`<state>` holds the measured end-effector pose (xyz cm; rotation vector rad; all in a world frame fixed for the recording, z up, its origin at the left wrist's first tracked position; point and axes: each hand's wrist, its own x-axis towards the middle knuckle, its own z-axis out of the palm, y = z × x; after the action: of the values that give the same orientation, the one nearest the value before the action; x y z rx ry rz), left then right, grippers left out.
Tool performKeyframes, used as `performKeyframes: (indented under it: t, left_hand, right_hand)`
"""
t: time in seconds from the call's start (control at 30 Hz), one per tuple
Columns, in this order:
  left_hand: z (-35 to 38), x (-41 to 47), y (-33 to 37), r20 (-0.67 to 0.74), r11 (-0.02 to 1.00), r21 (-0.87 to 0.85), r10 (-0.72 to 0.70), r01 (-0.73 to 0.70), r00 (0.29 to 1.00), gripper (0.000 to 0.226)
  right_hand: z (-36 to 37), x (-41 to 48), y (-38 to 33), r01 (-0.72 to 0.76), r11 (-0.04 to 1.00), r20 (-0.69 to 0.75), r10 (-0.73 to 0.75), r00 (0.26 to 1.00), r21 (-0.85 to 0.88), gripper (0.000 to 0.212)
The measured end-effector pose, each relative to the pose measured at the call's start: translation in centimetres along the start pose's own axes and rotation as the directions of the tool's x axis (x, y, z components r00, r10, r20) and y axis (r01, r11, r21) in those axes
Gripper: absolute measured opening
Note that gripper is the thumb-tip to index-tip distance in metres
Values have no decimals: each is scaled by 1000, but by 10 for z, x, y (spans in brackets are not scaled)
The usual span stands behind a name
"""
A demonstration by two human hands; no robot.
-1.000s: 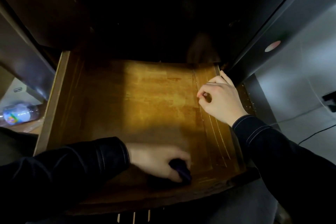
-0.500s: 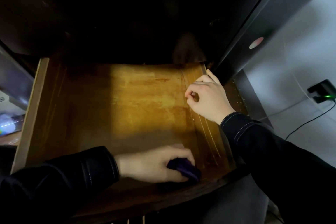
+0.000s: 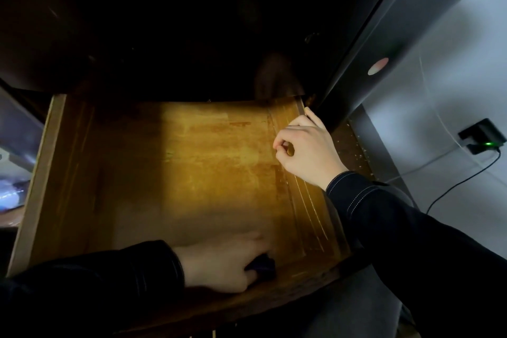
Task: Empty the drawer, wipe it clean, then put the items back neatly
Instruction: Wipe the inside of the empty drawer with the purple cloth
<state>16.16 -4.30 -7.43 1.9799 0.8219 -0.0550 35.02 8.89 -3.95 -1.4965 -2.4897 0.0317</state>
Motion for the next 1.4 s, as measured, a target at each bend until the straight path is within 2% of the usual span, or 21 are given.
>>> performKeyframes:
  t: [0.03,0.07,0.17,0.2,0.27,0.33,0.4,0.47,0.53,0.6,0.7,0.77,0.83,0.9,0.97,1.0,1.13,1.2,1.33,1.4]
  left_hand:
    - [0,1,1,-4,1000,25,-10,10,1000,26]
    - [-2,1,3,-16,1000,-20,13,-13,1000,24]
    - [-14,2,11,-74,924,-357,121,-140,990,20]
    - [-16,2,13,-101,891,-421,138,-168,985,19]
    - [-12,3,14,-119,910,-385,119,-156,986,18]
    - [-5,4,8,-59,974,-221,38,-50,998,15]
    - [-3,3,4,-3,995,-100,-15,14,1000,14]
    - [-9,1,10,-67,979,-173,95,-105,993,18]
    - [-15,0,20,-175,911,-315,221,-267,959,20]
    - [-13,3,23,-214,902,-304,249,-307,945,20]
    - [-2,6,11,-93,987,-125,90,-101,992,21]
    - [1,5,4,-45,999,-44,15,-17,999,23]
    - [-3,4,9,-100,986,-127,91,-103,991,24]
    - [-7,5,18,-191,924,-298,188,-240,963,21]
    - [-8,8,24,-252,890,-352,207,-288,946,19]
    - [-5,10,23,-249,906,-333,182,-261,951,19]
    - [4,21,12,-92,986,-167,-45,29,995,21]
    - [3,27,15,-135,992,-124,-26,9,991,21]
    - [-1,36,27,-231,892,-411,98,-189,968,20]
    - [0,40,26,-214,901,-415,40,-128,976,19]
  right_hand:
    - [0,0,0,-1,1000,1,1,1000,-2,13]
    - [0,0,0,0,1000,1,0,1000,-4,13]
    - [-1,0,0,3,1000,-4,-3,1000,-5,14]
    - [-1,0,0,4,1000,-3,-4,1000,-9,14]
    - [-1,0,1,8,1000,-3,-8,1000,-14,14]
    - [-1,0,0,9,1000,-6,-9,1000,-12,14]
    - [-1,0,0,8,1000,-7,-8,1000,-11,14]
    - [0,-1,0,7,1000,-4,-7,1000,-14,14]
    - [1,0,1,7,1000,-8,-7,1000,-17,13]
    - [1,-1,1,7,1000,-10,-7,1000,-17,12]
    - [1,0,0,4,1000,-14,-4,1000,-16,12]
    - [0,0,0,3,1000,-12,-3,1000,-18,12]
    - [1,-1,1,4,1000,-11,-5,1000,-17,13]
    - [2,-1,1,3,1000,-18,-4,1000,-14,12]
    - [2,-1,2,1,1000,-14,-1,1000,-12,12]
    - [2,-1,1,0,1000,-12,0,1000,-11,12]
    - [-1,0,-1,-2,1000,5,2,1000,-18,12]
    - [-1,0,-1,-4,1000,3,4,1000,-13,13]
    - [0,-1,0,-3,1000,2,3,1000,-5,13]
    - [0,-1,-1,-6,1000,4,6,1000,2,13]
